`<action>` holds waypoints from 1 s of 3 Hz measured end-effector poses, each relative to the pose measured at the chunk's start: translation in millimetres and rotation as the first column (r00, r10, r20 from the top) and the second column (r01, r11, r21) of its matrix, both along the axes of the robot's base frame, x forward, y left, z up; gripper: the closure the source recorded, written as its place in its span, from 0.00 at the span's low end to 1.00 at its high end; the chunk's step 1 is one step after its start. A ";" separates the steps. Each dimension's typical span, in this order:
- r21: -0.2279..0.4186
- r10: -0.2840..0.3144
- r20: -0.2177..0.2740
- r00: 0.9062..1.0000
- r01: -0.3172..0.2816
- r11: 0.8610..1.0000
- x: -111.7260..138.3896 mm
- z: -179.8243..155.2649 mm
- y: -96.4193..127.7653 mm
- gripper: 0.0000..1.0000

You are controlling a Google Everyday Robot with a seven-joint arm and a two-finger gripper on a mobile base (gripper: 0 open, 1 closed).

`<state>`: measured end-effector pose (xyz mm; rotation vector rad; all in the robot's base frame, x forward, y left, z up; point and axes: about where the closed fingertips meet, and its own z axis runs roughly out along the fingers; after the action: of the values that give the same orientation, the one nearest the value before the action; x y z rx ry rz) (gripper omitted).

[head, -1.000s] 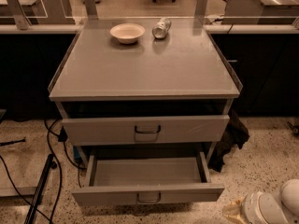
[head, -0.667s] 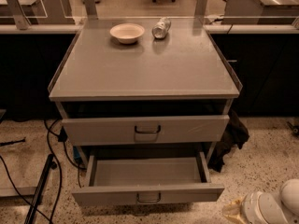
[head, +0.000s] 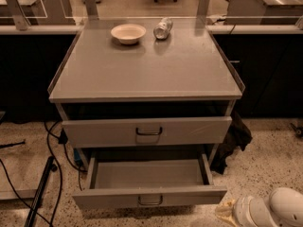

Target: Close middle drawer

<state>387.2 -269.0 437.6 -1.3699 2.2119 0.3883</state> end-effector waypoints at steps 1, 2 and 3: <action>0.030 0.027 0.068 0.997 -0.029 0.999 13.1 -21.0 13.7 1.00; 0.057 0.047 0.135 0.990 -0.055 0.997 25.4 -34.9 26.9 1.00; 0.089 0.052 0.220 0.974 -0.073 0.993 41.1 -42.1 37.3 1.00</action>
Offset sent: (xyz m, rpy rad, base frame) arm 0.0404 0.0400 -0.0493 0.0934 -0.2189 0.0766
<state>428.3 -231.7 395.5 -1.3638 1.9522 0.3455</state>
